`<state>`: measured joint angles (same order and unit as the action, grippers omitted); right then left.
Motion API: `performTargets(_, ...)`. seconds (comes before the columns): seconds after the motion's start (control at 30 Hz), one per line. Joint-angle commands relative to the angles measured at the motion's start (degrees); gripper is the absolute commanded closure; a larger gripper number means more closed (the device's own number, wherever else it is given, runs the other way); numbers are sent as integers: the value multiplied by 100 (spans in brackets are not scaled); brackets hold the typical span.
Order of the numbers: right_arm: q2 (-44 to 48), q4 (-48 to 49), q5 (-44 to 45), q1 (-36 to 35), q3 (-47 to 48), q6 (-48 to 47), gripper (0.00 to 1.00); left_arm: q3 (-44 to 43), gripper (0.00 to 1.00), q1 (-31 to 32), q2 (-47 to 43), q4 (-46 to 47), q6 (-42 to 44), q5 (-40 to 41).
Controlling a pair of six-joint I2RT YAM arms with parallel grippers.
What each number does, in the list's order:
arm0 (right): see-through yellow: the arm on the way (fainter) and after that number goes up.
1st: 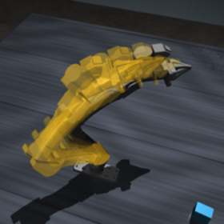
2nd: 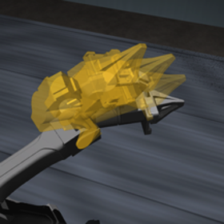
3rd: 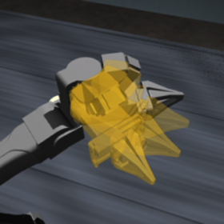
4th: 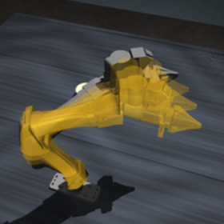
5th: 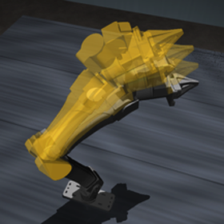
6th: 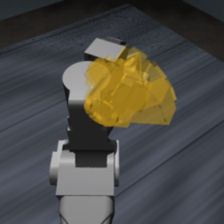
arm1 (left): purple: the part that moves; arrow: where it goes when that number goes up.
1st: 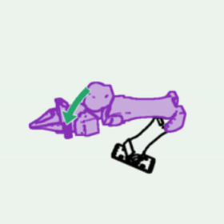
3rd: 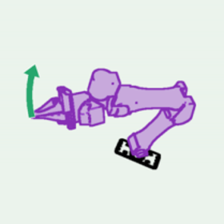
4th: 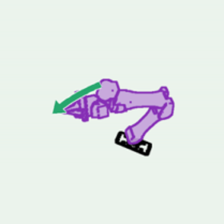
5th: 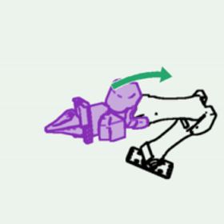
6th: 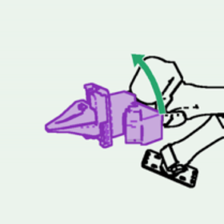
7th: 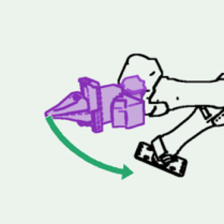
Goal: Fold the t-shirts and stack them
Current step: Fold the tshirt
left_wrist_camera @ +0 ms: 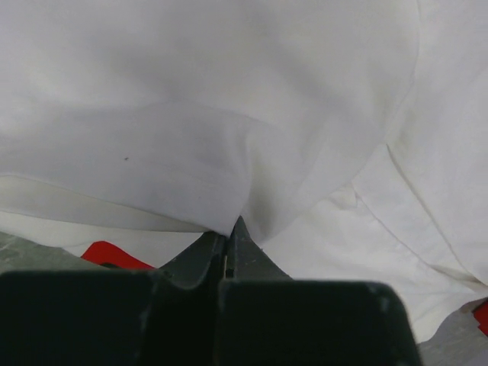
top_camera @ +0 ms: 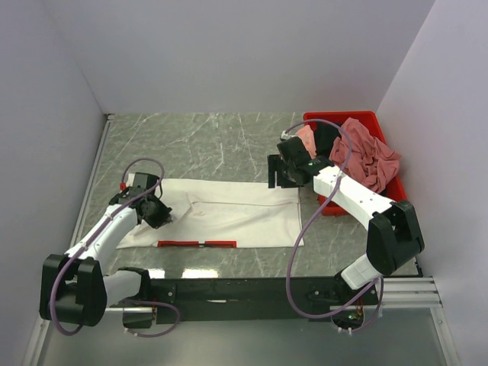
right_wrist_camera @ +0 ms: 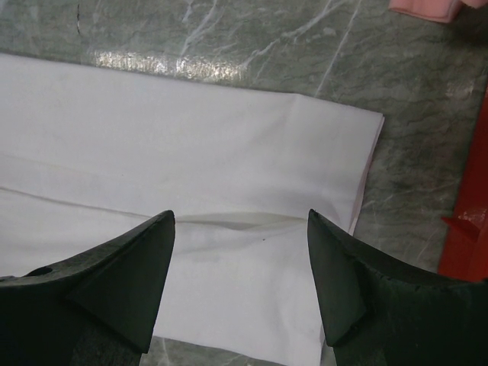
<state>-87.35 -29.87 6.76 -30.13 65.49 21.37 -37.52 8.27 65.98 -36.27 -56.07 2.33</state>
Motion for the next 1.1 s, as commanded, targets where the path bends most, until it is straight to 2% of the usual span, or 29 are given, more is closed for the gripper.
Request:
performTargets(0.0, 148, 16, 18, -28, -10, -62, 23, -256, 99, -10, -138, -231, 193, -338)
performTargets(0.2, 148, 42, -8, -19, -37, -62, 23, -63, 99, -10, -278, -179, 185, -794)
performTargets(0.43, 131, 69, -26, -28, -28, -71, 23, 148, 99, -10, -392, -407, 79, -681)
performTargets(0.53, 157, 130, -61, -28, -63, -89, 23, 210, 96, -10, -357, -442, 35, -637)
performTargets(0.63, 175, 122, -9, -28, -81, -115, 23, 297, 77, -10, -357, -381, 88, -803)
performTargets(0.67, 166, 113, 0, -19, -81, -115, 23, 306, 66, -10, -366, -381, 114, -839)
performTargets(0.73, 140, 113, -9, -28, -72, -106, 23, 298, 56, -10, -427, -381, 184, -918)
performTargets(0.77, 148, 104, -17, -28, -63, -115, 23, 272, 45, -10, -480, -372, 211, -1023)
performTargets(0.8, 140, 104, -26, -28, -54, -106, 23, 254, 40, -10, -533, -363, 263, -1076)
performTargets(0.93, 174, 113, -61, -28, -54, -115, 23, -27, 15, -10, -919, -494, 395, -1051)
performTargets(0.97, 166, 104, -61, -19, -46, -115, 23, -167, 5, -10, -972, -521, 413, -1015)
performTargets(1.0, 166, 104, -79, -28, -37, -124, 23, -238, 1, -10, -1007, -530, 448, -928)
performTargets(1.07, 113, 95, -158, -28, 7, -133, 23, -423, 0, -10, -1034, -451, 466, -866)
